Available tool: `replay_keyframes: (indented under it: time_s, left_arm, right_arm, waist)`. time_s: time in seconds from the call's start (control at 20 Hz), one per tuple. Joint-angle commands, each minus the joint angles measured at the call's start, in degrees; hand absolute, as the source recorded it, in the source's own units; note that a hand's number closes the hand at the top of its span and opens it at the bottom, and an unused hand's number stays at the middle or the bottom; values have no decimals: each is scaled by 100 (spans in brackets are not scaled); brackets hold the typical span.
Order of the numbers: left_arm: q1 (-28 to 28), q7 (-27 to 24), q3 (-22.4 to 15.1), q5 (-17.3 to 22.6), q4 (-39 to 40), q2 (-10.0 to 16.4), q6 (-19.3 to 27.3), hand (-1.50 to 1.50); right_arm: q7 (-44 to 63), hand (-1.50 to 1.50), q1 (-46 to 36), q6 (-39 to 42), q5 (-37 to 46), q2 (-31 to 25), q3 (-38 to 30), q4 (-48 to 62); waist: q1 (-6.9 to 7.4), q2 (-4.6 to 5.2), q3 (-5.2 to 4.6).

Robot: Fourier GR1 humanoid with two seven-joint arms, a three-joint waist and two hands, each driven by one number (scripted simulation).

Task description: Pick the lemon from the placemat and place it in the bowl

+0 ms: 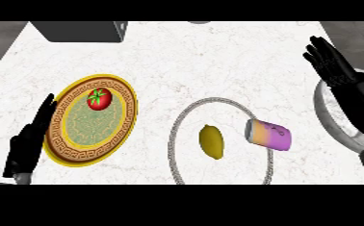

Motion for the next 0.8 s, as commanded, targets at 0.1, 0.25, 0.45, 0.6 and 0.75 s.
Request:
replay_keyframes:
  time_s: [0.1, 0.25, 0.45, 0.6, 0.75]
  left_arm:
    - [-516, 229, -222, 123, -516, -552, -47, 0]
    - [-949, 256, -451, 205, -834, -1107, 64, 0]
    - [-678, 304, -482, 322, -823, -1265, 120, 0]
    - [-999, 666, -508, 272, -960, -1301, 249, 0]
    - [-930, 769, -643, 160, -1116, -1311, 226, 0]
  right_arm:
    - [832, 150, 311, -574, 911, 679, 1410, -799]
    - [1358, 150, 504, -676, 1393, 1139, 2489, -477]
    - [516, -150, 1029, -2713, 2753, 1523, 1699, -562]
    - [-296, -150, 1493, -3466, 3161, 2497, 2438, -673]
    - [-990, -150, 1835, -4177, 4005, 2845, 2999, -511]
  waist:
    - [3, 171, 119]
    - [35, 194, 111]
    - [-348, 106, 152]
    - [-176, 153, 151]
    - [-33, 178, 137]
